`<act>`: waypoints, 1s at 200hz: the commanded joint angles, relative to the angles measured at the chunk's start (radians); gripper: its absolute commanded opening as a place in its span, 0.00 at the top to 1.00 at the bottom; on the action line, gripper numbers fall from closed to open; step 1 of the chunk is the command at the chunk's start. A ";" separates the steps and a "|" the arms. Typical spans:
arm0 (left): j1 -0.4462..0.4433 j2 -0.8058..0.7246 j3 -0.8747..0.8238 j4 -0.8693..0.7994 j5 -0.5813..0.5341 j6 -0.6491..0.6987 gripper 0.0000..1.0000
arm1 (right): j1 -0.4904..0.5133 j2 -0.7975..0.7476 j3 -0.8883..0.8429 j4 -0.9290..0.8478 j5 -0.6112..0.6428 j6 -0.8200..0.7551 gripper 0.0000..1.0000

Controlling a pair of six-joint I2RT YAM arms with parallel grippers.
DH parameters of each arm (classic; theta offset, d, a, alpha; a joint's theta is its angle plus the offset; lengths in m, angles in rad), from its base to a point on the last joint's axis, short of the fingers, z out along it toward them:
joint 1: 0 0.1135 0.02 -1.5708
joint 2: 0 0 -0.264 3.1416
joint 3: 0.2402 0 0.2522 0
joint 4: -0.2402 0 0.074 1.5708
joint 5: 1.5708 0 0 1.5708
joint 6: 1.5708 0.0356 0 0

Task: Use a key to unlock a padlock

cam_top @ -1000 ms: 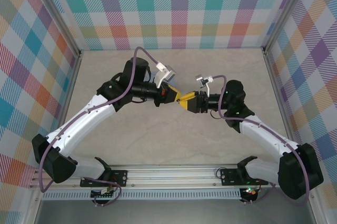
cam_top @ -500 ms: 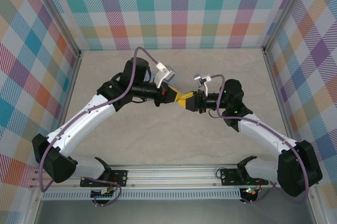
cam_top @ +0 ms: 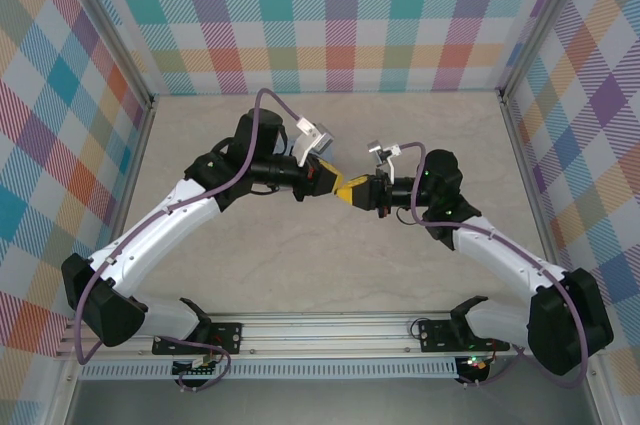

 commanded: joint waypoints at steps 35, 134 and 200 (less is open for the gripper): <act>0.039 -0.130 -0.093 0.141 -0.253 -0.131 0.33 | 0.006 -0.068 0.030 -0.293 0.134 -0.177 0.94; 0.500 -0.219 -0.696 0.487 -0.188 -0.673 0.08 | 0.006 0.166 0.077 -0.330 0.340 -0.108 0.95; 0.569 0.198 -0.442 0.464 -0.226 -0.507 0.00 | 0.006 0.192 0.085 -0.388 0.423 -0.131 0.95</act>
